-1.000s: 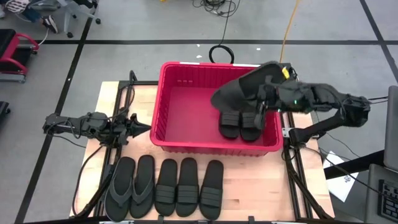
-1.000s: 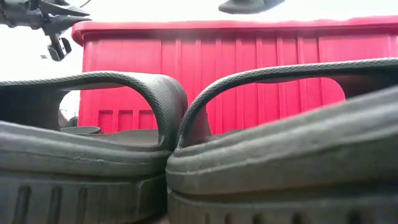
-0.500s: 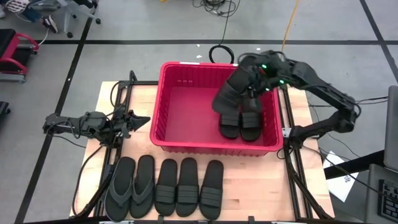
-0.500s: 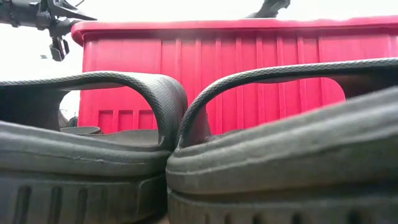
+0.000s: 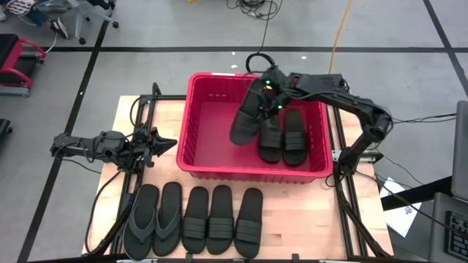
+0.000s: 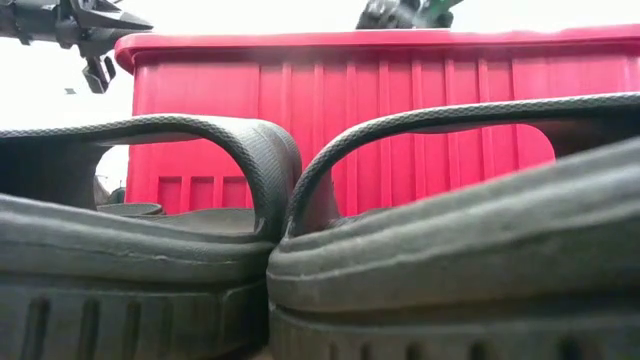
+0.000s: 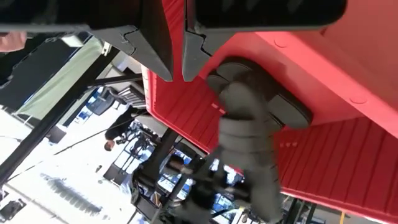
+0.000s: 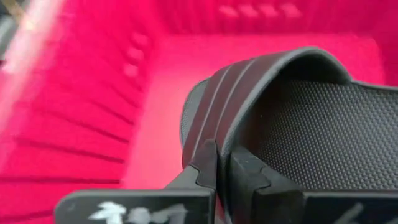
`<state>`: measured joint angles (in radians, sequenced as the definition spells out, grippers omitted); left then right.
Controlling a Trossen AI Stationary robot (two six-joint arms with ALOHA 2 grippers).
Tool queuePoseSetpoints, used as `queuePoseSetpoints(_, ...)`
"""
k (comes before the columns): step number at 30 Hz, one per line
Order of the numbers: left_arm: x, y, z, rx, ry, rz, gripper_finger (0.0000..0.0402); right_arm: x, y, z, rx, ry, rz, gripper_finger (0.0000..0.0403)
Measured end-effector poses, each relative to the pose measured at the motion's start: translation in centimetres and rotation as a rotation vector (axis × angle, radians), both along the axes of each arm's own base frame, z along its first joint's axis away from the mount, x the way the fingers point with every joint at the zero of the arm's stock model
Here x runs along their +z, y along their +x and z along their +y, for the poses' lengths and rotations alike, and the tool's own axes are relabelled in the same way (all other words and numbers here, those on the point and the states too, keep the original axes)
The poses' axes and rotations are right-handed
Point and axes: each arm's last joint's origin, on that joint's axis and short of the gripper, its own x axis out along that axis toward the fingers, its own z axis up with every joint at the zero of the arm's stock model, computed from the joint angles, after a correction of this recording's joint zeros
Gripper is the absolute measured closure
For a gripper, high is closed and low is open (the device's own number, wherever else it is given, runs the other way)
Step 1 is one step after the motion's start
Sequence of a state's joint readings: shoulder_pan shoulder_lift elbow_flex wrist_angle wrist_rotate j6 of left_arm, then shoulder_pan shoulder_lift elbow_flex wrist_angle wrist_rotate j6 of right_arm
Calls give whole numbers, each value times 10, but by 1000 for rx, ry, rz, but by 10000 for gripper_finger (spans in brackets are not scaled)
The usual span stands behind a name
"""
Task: Pick and place slides into bin
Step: Put the black slide into the red bin
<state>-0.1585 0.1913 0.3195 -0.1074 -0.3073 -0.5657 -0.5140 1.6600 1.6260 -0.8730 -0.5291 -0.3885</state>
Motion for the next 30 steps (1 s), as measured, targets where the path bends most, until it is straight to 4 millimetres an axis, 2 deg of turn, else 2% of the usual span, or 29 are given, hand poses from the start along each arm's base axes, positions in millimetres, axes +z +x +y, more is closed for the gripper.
queuePoseSetpoints(4,0,0,0,1,28,5,371,-19,13,-11,-78,-9,52,398)
queuePoseSetpoints(12,0,0,0,14,58,11,371,-58,31,-16,206,165,-10,398)
queuePoseSetpoints(22,0,0,2,75,24,6,371,-113,38,-35,211,286,109,398)
queuePoseSetpoints(30,0,0,2,81,2,1,371,-132,41,-44,250,334,70,399)
